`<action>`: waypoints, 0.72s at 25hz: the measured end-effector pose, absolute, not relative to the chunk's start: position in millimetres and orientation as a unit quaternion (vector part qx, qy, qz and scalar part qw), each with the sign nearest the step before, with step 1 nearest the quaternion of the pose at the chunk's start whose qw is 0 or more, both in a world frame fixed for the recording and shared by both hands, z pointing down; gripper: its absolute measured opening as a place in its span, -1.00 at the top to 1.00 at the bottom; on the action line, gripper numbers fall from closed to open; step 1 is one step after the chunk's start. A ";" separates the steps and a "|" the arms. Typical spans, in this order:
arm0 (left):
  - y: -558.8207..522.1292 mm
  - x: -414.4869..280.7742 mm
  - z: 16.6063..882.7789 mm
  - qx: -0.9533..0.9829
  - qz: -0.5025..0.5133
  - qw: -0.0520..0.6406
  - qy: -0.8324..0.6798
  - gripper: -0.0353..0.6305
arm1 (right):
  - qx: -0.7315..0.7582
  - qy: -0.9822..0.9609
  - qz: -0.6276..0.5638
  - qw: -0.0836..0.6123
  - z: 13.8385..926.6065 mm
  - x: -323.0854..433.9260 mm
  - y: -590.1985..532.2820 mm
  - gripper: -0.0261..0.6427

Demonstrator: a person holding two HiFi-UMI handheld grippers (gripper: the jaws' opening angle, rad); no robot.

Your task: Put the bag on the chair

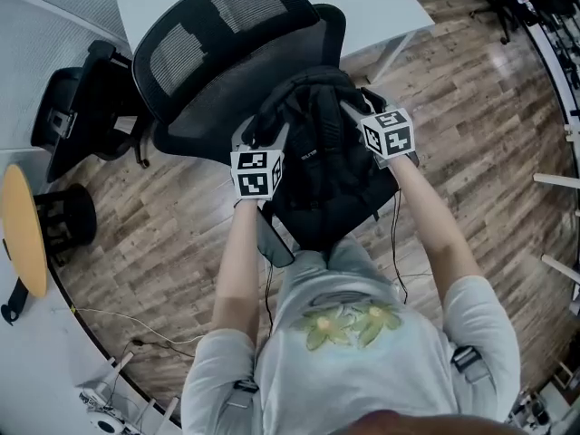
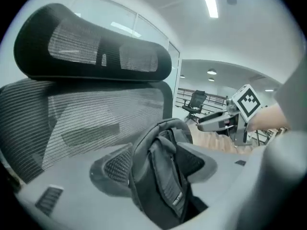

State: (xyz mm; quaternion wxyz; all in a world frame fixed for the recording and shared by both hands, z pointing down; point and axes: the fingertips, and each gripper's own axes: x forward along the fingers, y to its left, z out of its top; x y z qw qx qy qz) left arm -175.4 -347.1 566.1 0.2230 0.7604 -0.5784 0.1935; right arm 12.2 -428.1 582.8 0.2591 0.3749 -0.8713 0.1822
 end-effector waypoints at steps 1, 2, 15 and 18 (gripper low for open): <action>-343.8 -173.5 558.8 0.762 0.188 0.217 -0.581 0.01 | 0.376 -0.874 0.183 0.249 576.6 10.9 -422.8 0.14; -340.6 -171.4 551.8 0.763 0.184 0.211 -0.582 0.01 | 0.377 -0.876 0.182 0.240 570.4 9.5 -417.4 0.19; -278.7 -156.8 481.3 0.754 0.160 0.171 -0.613 0.81 | 0.408 -0.880 0.181 0.163 502.4 19.0 -337.1 0.89; -267.3 -148.2 469.6 0.765 0.146 0.186 -0.599 0.84 | 0.403 -0.886 0.170 0.158 487.1 20.3 -322.5 0.89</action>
